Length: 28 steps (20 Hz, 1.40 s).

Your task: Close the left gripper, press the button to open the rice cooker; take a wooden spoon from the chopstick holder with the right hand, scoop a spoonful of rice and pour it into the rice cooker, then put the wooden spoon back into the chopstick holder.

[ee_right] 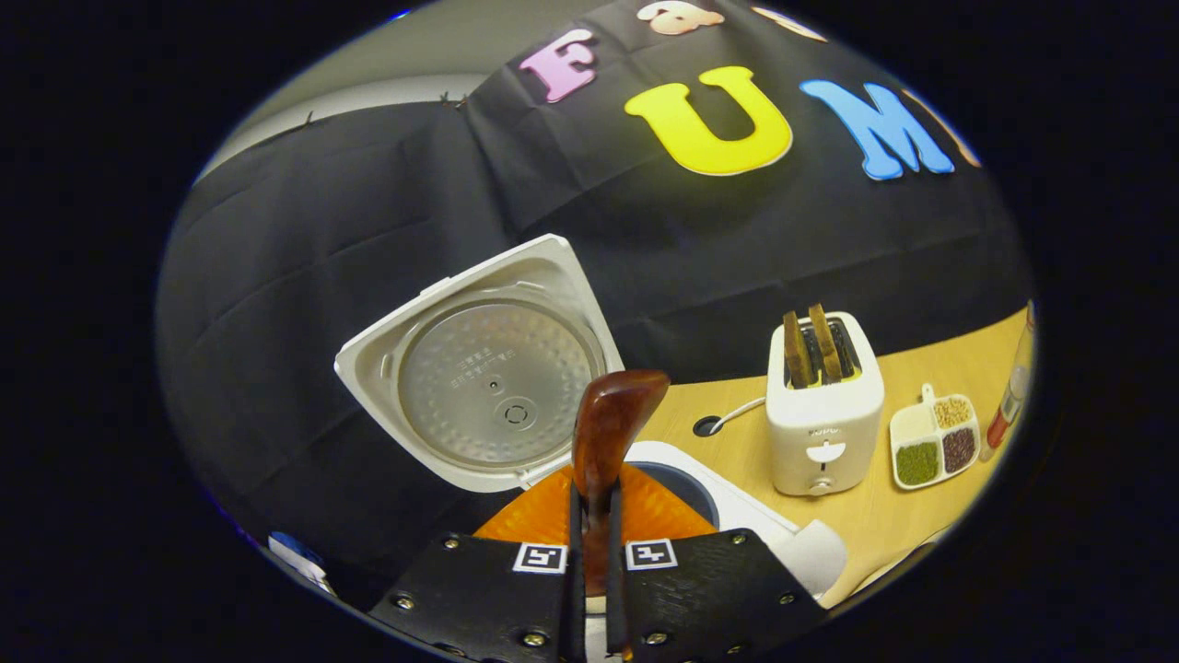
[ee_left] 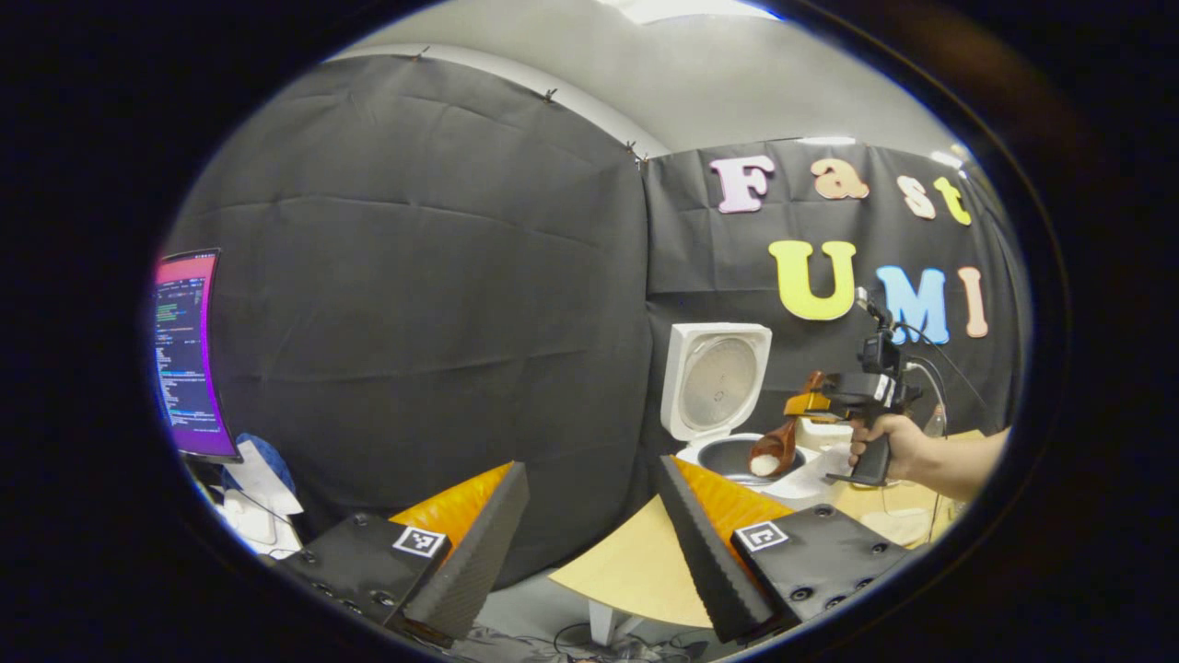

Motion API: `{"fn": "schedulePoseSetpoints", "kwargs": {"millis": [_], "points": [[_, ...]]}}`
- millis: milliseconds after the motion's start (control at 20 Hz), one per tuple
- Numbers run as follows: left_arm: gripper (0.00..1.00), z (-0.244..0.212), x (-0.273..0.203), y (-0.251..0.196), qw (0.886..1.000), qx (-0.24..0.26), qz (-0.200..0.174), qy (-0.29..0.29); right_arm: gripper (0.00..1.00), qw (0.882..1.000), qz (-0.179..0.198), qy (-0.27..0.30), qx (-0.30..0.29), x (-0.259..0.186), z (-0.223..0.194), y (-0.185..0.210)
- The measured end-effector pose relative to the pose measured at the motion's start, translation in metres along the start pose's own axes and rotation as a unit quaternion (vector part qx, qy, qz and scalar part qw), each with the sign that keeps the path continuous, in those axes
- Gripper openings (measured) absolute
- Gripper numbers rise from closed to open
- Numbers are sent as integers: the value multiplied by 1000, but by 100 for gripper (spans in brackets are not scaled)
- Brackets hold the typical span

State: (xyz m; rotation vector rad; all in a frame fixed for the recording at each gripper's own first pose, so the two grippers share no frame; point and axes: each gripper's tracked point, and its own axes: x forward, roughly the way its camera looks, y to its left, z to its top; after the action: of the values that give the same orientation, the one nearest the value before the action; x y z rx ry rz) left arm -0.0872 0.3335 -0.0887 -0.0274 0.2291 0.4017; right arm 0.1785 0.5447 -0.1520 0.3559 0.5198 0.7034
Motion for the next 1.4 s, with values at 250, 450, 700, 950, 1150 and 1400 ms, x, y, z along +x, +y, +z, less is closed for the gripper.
{"fn": "schedulePoseSetpoints", "kwargs": {"millis": [250,450,700,950,1150,1400], "points": [[98,-4,3,-12,1000,2,-11,3,8,991,14,-14,-133,-8,-4,16],[98,-6,5,-17,1000,0,-17,4,8,973,21,-21,-228,-12,-6,24],[98,-6,6,-16,1000,-1,-16,2,9,939,9,-49,-339,-19,0,31],[98,-4,8,-16,1000,-4,-16,-1,9,920,23,-60,-386,-19,-3,39],[98,-2,9,-17,1000,-3,-16,-2,9,950,30,-32,-308,-17,-6,30],[98,6,12,-21,1000,-8,-18,-11,9,989,28,-22,-145,-27,15,18]]}}
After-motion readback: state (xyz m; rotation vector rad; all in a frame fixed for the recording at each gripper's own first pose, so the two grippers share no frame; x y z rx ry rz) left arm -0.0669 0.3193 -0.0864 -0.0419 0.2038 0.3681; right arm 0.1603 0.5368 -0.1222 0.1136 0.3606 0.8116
